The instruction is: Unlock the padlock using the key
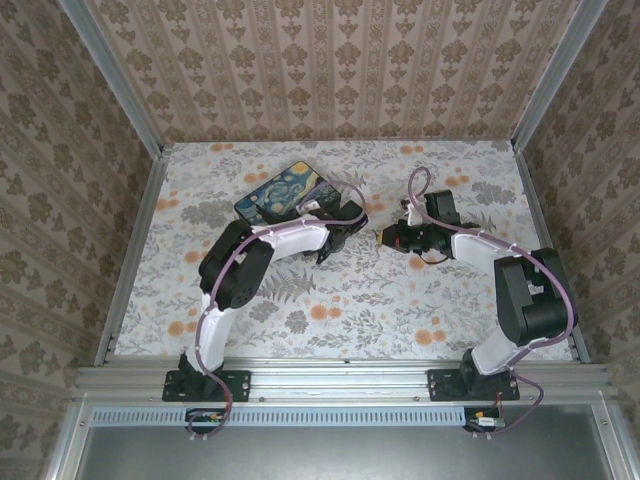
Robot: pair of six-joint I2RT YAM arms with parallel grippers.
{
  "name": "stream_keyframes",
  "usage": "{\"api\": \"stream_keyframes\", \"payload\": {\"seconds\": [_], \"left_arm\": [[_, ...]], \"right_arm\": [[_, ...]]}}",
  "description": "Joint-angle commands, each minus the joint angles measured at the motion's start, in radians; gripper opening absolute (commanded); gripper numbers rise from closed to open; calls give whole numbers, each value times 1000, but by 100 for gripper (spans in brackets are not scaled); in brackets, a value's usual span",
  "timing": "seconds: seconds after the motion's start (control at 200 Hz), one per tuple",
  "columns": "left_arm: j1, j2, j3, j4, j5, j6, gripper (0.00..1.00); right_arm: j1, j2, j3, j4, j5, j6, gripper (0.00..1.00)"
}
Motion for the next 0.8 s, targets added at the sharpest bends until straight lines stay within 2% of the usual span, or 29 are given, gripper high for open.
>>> {"api": "stream_keyframes", "payload": {"seconds": [0.0, 0.2, 0.435, 0.615, 0.795], "left_arm": [[-2, -35, 28, -51, -37, -45, 54], [-23, -63, 14, -46, -74, -51, 53], [-7, -22, 29, -60, -61, -80, 53], [-3, 15, 64, -66, -101, -90, 49], [-3, 73, 122, -107, -116, -118, 49]], "right_arm": [[-4, 15, -2, 38, -35, 12, 0], [-4, 11, -9, 39, -34, 7, 0], [-4, 14, -17, 47, -40, 8, 0], [-4, 13, -17, 47, -41, 5, 0], [-4, 18, -16, 49, -47, 4, 0]]}}
